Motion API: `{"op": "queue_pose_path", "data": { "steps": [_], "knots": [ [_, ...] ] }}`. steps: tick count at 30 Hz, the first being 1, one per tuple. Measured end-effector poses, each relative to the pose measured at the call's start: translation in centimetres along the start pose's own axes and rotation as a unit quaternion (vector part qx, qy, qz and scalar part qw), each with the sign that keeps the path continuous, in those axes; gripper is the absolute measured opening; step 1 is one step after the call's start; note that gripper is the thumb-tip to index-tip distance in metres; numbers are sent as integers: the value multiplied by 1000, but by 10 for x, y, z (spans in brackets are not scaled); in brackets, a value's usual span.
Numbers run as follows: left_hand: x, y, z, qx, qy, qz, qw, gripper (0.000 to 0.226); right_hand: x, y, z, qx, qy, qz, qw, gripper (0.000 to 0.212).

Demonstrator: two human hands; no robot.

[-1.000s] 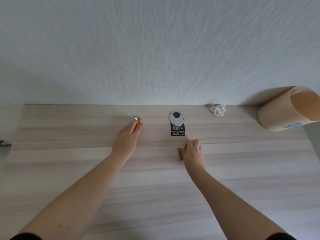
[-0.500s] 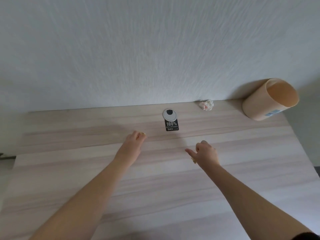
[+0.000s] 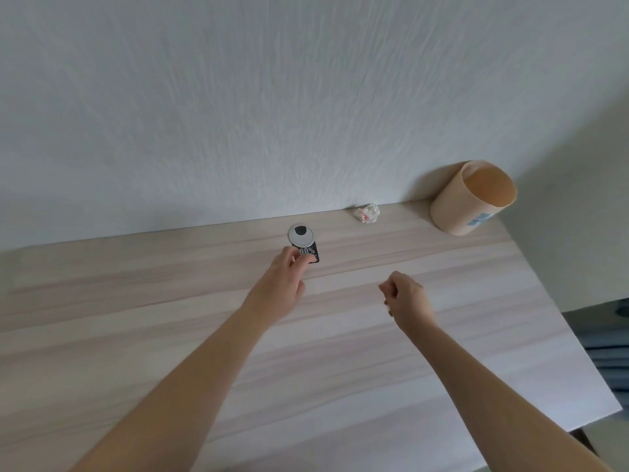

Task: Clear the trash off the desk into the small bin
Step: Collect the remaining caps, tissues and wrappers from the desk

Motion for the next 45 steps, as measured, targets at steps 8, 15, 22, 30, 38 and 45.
{"op": "queue_pose_path", "data": {
  "steps": [8,15,22,30,38,45],
  "knots": [
    [32,-7,31,20,41,42,998,40,12,29,21,26,63,34,997,34],
    [66,-32,51,104,88,57,989,13,68,46,43,-20,67,23,997,58],
    [112,-53,65,167,136,57,975,20,141,44,37,77,96,-71,990,31],
    [122,-60,49,159,206,75,963,20,210,-3,5,14,100,-131,986,58],
    [105,-67,21,173,273,42,945,22,245,-63,5,-116,54,-188,974,55],
    [95,-68,27,156,282,53,945,23,233,-57,35,-143,54,-165,974,44]
  ]
}}
Point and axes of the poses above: each hand's wrist, its own x-axis towards the middle knuckle, its own y-axis out of the back of the hand, z = x × y, the point moved 8 cm from there along x, towards the middle knuckle, and after that the axes turned 6 degrees about -y, right-handed, at the moved point
